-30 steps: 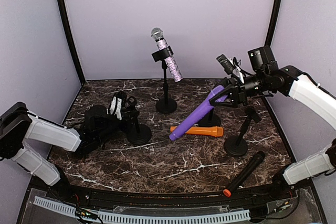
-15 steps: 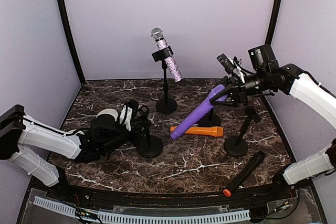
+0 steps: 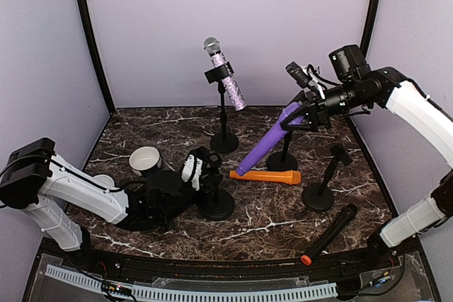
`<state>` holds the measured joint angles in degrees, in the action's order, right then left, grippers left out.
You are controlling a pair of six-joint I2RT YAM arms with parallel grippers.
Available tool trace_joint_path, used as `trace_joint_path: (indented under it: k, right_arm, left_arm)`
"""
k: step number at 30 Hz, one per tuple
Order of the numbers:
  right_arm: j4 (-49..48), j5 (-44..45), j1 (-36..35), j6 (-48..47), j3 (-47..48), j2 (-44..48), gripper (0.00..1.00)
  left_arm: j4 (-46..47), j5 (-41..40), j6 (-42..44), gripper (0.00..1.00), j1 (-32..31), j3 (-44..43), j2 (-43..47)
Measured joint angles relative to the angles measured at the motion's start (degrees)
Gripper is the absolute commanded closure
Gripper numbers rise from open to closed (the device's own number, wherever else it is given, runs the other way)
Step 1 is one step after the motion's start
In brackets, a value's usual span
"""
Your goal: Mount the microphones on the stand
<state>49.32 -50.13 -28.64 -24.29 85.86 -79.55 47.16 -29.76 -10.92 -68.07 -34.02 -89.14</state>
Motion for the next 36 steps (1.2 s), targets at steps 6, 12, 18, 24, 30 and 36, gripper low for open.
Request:
trace_joint_path:
  k: [6,12,18,24,30,36]
  right_arm:
    - [0.1,1.1,0.1,-0.5,-0.1,0.1,1.00]
    - [-0.1,3.5,0.1,-0.1,-0.4,0.2,1.00]
    - [4.4,6.3,0.2,0.0,7.5,-4.2,1.00]
    - [6.2,4.5,-0.2,1.3,16.1,-10.6,1.00]
    - [-0.6,7.0,-5.0,4.9,12.0,-8.2,1.00]
    - [-3.6,11.0,-8.4,5.7,12.9,-7.2,1.00]
  left_arm:
    - [1.0,-2.7,-1.4,0.70,-0.9,-0.8,-1.3]
    - [0.3,-3.7,-3.6,0.43,-1.1,-1.6,-1.5]
    - [0.8,-3.8,-5.3,0.39,-1.2,-0.6,-1.0]
    - [3.1,-4.7,-7.1,0.41,-1.2,3.2,-0.1]
    - [10.1,-4.8,-7.2,0.49,-1.3,4.2,-0.6]
    - [16.6,-4.3,-6.3,0.56,-1.3,4.0,-3.3]
